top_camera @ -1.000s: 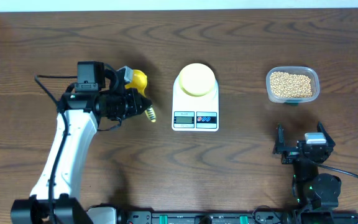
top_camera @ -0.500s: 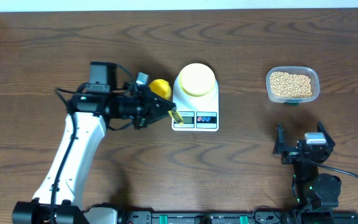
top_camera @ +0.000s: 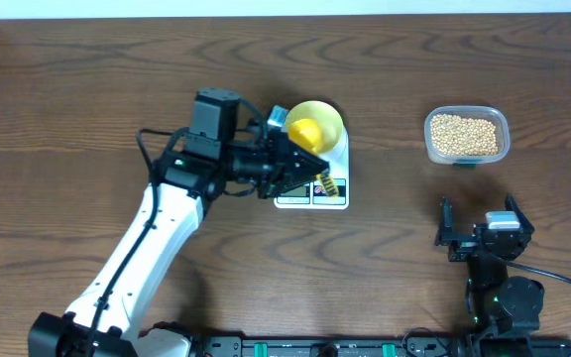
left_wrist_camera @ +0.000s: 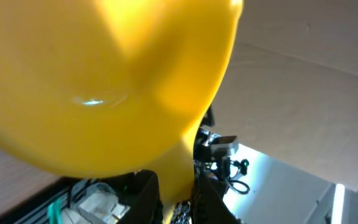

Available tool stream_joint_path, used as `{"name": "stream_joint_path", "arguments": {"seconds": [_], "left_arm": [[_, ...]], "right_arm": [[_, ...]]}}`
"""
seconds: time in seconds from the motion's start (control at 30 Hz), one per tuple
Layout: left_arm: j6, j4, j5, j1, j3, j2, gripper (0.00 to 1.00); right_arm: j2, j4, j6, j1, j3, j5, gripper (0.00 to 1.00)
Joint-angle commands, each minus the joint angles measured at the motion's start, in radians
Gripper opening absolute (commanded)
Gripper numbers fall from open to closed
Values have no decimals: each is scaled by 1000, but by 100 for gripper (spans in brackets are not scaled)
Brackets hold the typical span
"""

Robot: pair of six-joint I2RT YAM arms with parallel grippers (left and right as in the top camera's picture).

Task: Scoop item into bowl and weigh 50g on scale
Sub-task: 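Lift the scoop with the left gripper and carry it toward the right gripper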

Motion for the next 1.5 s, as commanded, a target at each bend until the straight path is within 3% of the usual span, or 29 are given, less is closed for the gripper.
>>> {"name": "stream_joint_path", "arguments": {"seconds": [0.0,0.1,0.27,0.47,0.67,1.0,1.27,1.47], "left_arm": [[-113,83,12,-42,-6,-9,9],[-145,154,0,-82,-6,-9,9],[-170,217,-62,-143,-6,-9,9],[-193,241,-203,-196,-6,-9,9],[-253,379,-311,-261,-6,-9,9],[-255,451,-486,-325,-6,-9,9],[-240,451,-527,-324,-6,-9,9],[-220,454,-562,-325,-6,-7,9]], "right_arm": [[-5,-5,7,5,-1,-11,99],[-5,25,39,5,-1,-74,99],[-5,33,289,6,-1,-463,99],[-4,182,560,6,-1,-482,99],[-3,221,752,6,35,-483,99],[78,190,808,5,140,-475,99],[78,260,861,5,141,-640,99],[79,261,1397,5,141,-526,96]]}}
